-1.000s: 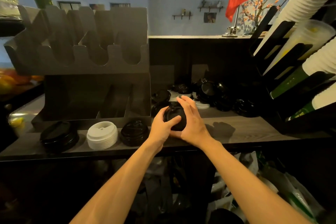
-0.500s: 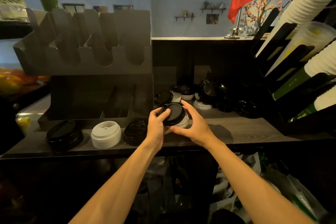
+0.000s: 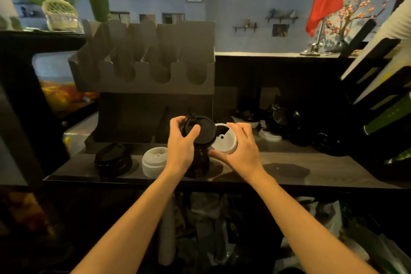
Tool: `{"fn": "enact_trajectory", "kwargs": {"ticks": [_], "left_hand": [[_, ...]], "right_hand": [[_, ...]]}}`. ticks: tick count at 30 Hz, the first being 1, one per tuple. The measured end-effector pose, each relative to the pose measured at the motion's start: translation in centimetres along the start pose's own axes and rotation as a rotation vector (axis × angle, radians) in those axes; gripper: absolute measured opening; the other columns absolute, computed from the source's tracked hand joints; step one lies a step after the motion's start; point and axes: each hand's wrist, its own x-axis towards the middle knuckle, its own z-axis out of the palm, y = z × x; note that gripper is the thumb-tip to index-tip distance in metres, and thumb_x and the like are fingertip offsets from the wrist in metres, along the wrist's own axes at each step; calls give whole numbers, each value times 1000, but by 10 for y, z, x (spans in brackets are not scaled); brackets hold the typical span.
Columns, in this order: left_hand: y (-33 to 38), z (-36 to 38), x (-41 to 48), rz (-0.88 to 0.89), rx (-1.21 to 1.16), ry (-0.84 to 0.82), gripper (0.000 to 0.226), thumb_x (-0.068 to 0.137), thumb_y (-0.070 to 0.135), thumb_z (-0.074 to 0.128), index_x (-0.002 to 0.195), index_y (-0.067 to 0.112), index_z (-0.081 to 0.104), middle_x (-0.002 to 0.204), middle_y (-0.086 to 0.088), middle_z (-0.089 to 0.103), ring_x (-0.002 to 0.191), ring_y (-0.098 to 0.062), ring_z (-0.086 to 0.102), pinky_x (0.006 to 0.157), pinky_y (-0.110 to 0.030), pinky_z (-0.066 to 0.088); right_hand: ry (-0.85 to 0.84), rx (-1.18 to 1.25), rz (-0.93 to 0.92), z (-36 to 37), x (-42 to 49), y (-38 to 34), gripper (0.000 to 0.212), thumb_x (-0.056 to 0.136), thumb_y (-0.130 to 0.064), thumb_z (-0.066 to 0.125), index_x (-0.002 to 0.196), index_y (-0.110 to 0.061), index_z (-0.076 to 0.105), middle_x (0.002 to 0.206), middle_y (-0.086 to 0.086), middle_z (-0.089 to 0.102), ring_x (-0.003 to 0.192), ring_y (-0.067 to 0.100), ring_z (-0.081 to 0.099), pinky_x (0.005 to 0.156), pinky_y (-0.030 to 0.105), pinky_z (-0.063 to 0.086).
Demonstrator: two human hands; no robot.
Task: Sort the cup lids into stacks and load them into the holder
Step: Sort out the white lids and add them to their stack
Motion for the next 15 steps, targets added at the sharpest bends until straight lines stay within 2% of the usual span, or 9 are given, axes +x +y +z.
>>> {"fn": "enact_trajectory", "kwargs": {"ticks": [2, 4, 6, 9, 13, 15], "left_hand": [[0, -21, 2, -11, -40, 71, 33, 95, 21, 70, 122, 27, 51, 117, 7, 61, 115, -15, 62, 101, -35, 52], [3, -45, 3, -22, -54, 140, 35, 94, 18, 71, 122, 28, 52, 117, 6, 61, 114, -15, 62, 105, -40, 52], [4, -69, 4, -22, -14, 181, 41, 94, 17, 71, 128, 28, 50, 124, 4, 60, 119, -16, 60, 106, -40, 51], [3, -101, 5, -8, 25, 237, 44, 93, 13, 70, 130, 29, 51, 129, 2, 58, 123, -18, 58, 105, -37, 51], [-3, -133, 6, -16, 47, 320, 36, 92, 9, 68, 122, 26, 58, 118, 4, 61, 113, -16, 61, 91, -28, 54], [-8, -145, 6, -45, 23, 335, 34, 91, 9, 68, 119, 25, 59, 118, -1, 63, 112, -18, 63, 90, -30, 56]], "right_hand": [[10, 5, -20, 14, 1, -12, 89, 61, -70, 81, 128, -17, 53, 124, -6, 43, 115, 5, 42, 93, 24, 44], [1, 25, -8, 28, 1, -25, 88, 61, -67, 84, 126, -19, 50, 123, -10, 44, 113, 5, 43, 94, 24, 45], [-51, 53, 41, 43, 0, -39, 89, 66, -67, 82, 133, -22, 45, 126, -11, 48, 114, 6, 47, 92, 26, 45], [-159, 19, 76, 65, -1, -60, 84, 76, -73, 67, 143, -29, 41, 129, -10, 46, 115, 8, 48, 92, 29, 43], [-210, -124, 45, 93, 2, -85, 87, 73, -86, 57, 133, -24, 53, 122, -8, 48, 112, 14, 51, 95, 31, 45], [-211, -167, 12, 103, 3, -94, 88, 72, -87, 57, 131, -22, 55, 124, -6, 50, 113, 15, 51, 95, 32, 43]]}}
